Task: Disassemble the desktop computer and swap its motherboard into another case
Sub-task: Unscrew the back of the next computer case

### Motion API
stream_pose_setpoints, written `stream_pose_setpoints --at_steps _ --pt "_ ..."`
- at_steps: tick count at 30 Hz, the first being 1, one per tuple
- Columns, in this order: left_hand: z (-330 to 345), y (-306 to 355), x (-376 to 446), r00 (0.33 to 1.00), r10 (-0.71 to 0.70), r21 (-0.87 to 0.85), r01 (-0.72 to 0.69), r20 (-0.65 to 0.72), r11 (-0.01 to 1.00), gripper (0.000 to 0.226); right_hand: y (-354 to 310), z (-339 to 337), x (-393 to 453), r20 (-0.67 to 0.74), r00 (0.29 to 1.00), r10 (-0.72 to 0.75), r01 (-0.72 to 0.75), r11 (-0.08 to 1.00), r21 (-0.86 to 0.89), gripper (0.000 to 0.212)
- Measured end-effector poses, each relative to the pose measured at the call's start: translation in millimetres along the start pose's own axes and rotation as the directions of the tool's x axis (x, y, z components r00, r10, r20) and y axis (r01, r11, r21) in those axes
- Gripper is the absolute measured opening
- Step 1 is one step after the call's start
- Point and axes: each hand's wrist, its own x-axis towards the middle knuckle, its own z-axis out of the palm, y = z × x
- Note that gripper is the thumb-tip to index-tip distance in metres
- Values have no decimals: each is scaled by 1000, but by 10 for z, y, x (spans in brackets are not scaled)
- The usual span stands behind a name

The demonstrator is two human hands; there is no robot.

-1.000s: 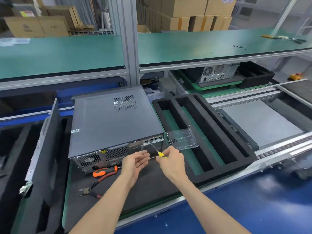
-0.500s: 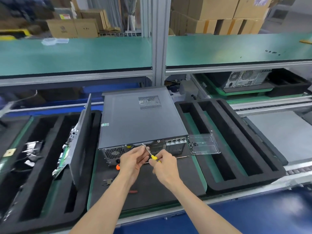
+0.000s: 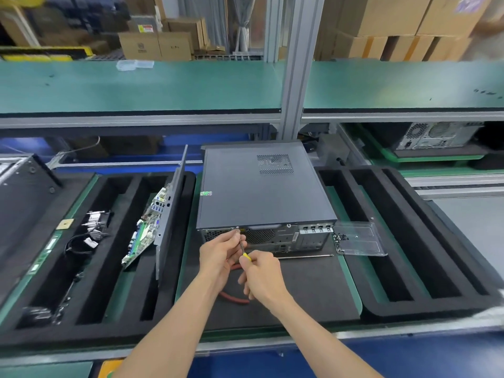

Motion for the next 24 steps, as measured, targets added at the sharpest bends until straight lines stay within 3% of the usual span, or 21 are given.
stream_pose_setpoints --at_steps 12,24 --pt "-65 96 54 999 -21 146 15 44 989 10 -123 237 -70 -40 994 99 -93 986 138 27" --pt "-90 79 115 996 -57 179 43 73 983 10 -98 338 -22 -141 985 97 -82 991 109 30"
